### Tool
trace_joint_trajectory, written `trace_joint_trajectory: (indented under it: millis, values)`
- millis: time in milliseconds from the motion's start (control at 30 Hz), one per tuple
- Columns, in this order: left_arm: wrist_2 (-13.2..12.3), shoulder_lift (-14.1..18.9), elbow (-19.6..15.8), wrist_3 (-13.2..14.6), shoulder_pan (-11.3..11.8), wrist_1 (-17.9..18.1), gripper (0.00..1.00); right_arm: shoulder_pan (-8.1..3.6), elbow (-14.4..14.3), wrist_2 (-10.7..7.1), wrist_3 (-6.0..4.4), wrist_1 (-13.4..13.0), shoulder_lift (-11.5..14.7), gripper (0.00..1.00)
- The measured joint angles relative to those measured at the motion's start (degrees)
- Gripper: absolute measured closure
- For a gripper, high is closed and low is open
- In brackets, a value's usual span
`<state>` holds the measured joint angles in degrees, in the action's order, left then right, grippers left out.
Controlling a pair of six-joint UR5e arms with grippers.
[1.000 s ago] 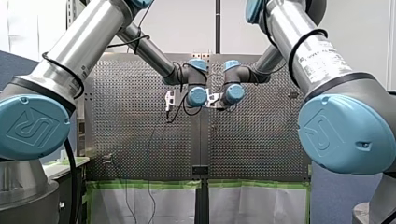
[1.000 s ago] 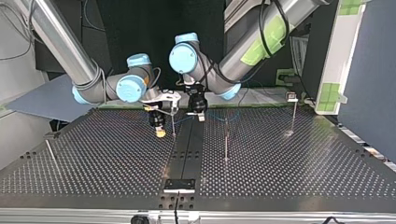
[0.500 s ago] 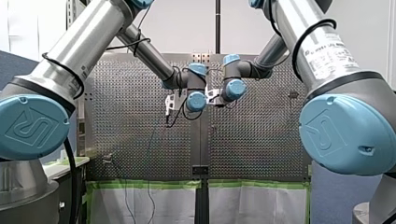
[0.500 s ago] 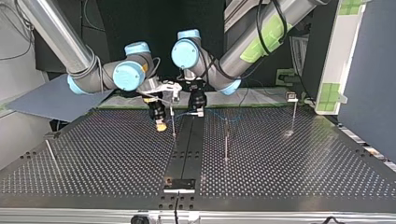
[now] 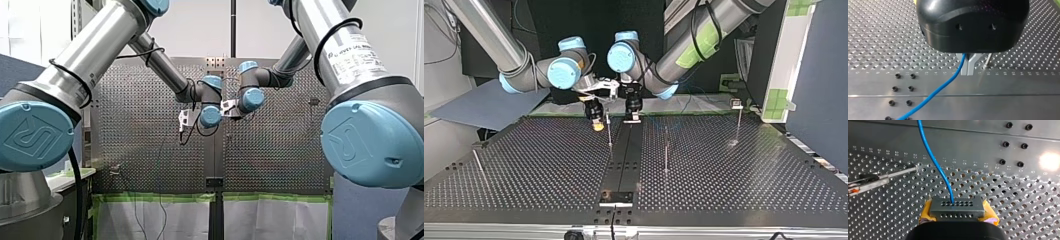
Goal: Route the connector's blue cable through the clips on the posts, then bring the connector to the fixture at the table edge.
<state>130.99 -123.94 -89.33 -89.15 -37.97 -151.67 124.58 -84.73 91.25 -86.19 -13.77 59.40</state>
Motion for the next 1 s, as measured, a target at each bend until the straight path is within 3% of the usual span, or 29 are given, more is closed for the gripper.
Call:
trace_joint_trajectory:
  millis: [367,700,1000]
  values:
    - [-0.78,-0.51,-0.19,-0.69,0.16,0.23,1.0,0.36,-3.2,0.05,-0.27,-1.13,3.29,0.98]
    - [-1.7,-3.56,-0.55,-2.58,-0.12,1.73,1.0,0.87,-6.56,0.0,-0.35,-2.3,3.66,0.98]
    - [-1.21,-3.97,-0.91,-3.89,-0.5,2.18,1.0,1.04,-9.87,0.0,-0.41,-4.44,3.67,0.98]
